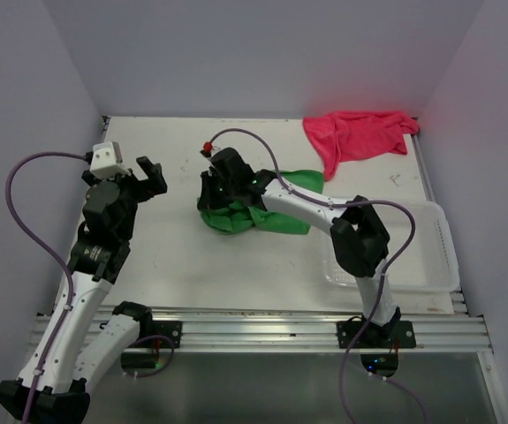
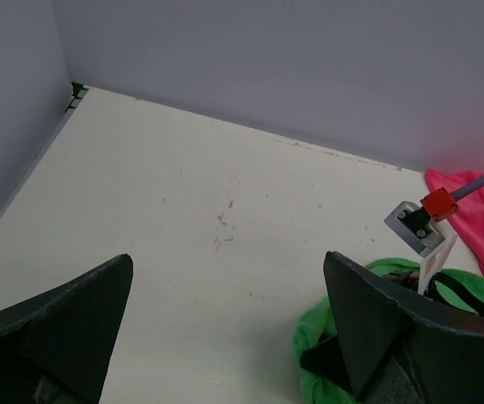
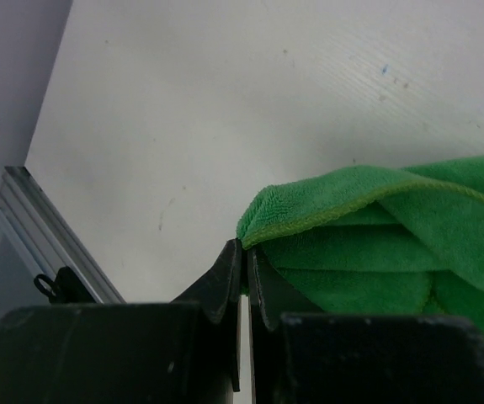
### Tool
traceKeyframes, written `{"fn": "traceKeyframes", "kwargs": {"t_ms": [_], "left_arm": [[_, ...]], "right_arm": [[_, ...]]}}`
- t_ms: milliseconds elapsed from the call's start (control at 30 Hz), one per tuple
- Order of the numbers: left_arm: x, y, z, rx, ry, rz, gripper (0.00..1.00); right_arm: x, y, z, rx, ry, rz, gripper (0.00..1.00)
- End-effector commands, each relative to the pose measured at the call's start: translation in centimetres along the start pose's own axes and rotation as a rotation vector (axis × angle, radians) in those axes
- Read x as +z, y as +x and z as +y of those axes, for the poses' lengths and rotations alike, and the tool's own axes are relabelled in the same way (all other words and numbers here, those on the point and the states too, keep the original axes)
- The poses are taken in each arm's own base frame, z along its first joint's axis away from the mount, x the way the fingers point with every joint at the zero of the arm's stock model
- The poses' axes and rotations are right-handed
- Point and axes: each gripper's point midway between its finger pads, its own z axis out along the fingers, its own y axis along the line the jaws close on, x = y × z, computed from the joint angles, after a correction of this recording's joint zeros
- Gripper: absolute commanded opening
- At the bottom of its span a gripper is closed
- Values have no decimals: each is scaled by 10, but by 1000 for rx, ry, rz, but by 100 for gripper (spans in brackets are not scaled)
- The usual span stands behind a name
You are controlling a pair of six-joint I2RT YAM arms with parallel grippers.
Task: Roll the towels
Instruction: Move the towel to the center of the board
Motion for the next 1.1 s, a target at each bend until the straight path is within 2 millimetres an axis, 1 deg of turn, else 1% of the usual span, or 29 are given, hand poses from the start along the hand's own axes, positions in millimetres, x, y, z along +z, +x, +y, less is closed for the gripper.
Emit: {"fn": "traceKeyframes", "kwargs": {"t_ms": [0,33,67,100,133,167,200,233,267,300,333,367,433,467,567,600,633,667,733,767,800,833,867,900,933,967,1000,1033,1067], "left_arm": [[-3,-11,8,-21,-52,-46,100],[-1,-10,8,-17,-52,-41,100],[-1,-9,7,-15,-50,-38,99],[0,-7,7,-11,-49,-30,99],[1,-7,7,-10,-51,-27,100],[1,-7,6,-9,-47,-26,100],[1,-7,6,-9,-46,-24,100],[1,-7,6,-7,-43,-23,100],[1,-6,6,-7,-43,-22,100],[1,-7,5,-8,-41,-24,100],[1,-6,5,-6,-40,-23,100],[1,-7,5,-5,-40,-24,100],[3,-4,4,0,-35,-13,100],[2,-6,4,-1,-34,-16,100],[3,-5,3,0,-32,-13,99],[2,-5,3,-1,-33,-14,100],[2,-5,3,-1,-33,-14,100],[3,-5,4,0,-33,-13,99],[3,-5,5,1,-39,-15,100],[3,-5,6,3,-44,-14,100],[3,-4,6,5,-48,-11,100],[4,-2,7,7,-51,-6,100],[5,-1,7,8,-54,-1,100],[6,1,8,7,-59,5,100],[9,3,7,9,-63,19,100],[10,6,8,10,-69,30,100],[11,8,8,4,-77,43,100],[15,12,8,7,-81,58,100],[16,14,7,8,-80,70,100]], "right_arm": [[-7,-51,52,-7,-176,-110,0],[6,-44,52,-3,-181,-85,0],[7,-49,66,-10,-211,-94,0],[11,-49,71,-11,-225,-89,0],[26,-40,71,-8,-227,-63,0],[30,-38,75,2,-240,-50,0],[31,-42,92,-8,-275,-59,0],[36,-41,96,-8,-284,-53,0],[46,-40,98,-3,-286,-45,0],[51,-37,103,-3,-294,-37,2],[54,-37,105,2,-298,-35,18],[63,-30,102,15,-292,-15,45],[65,-35,100,20,-275,-32,52],[65,-33,97,13,-260,-29,59],[63,-32,86,-3,-217,-34,60],[56,-40,83,-1,-209,-50,60],[54,-41,80,-7,-200,-54,61],[50,-44,71,-2,-182,-53,61],[34,-55,67,-5,-168,-70,59],[32,-51,50,-8,-136,-58,57],[27,-50,45,-14,-124,-58,55],[8,-61,46,-34,-125,-87,48],[7,-49,25,-28,-84,-54,46],[-1,-49,17,-33,-67,-52,45],[-18,-54,16,-58,-59,-71,43],[-21,-37,-8,-48,-9,-32,42],[-28,-31,-17,-54,18,-26,40],[-47,-34,-18,-94,31,-46,40],[-51,-14,-45,-104,132,-6,40]]}}
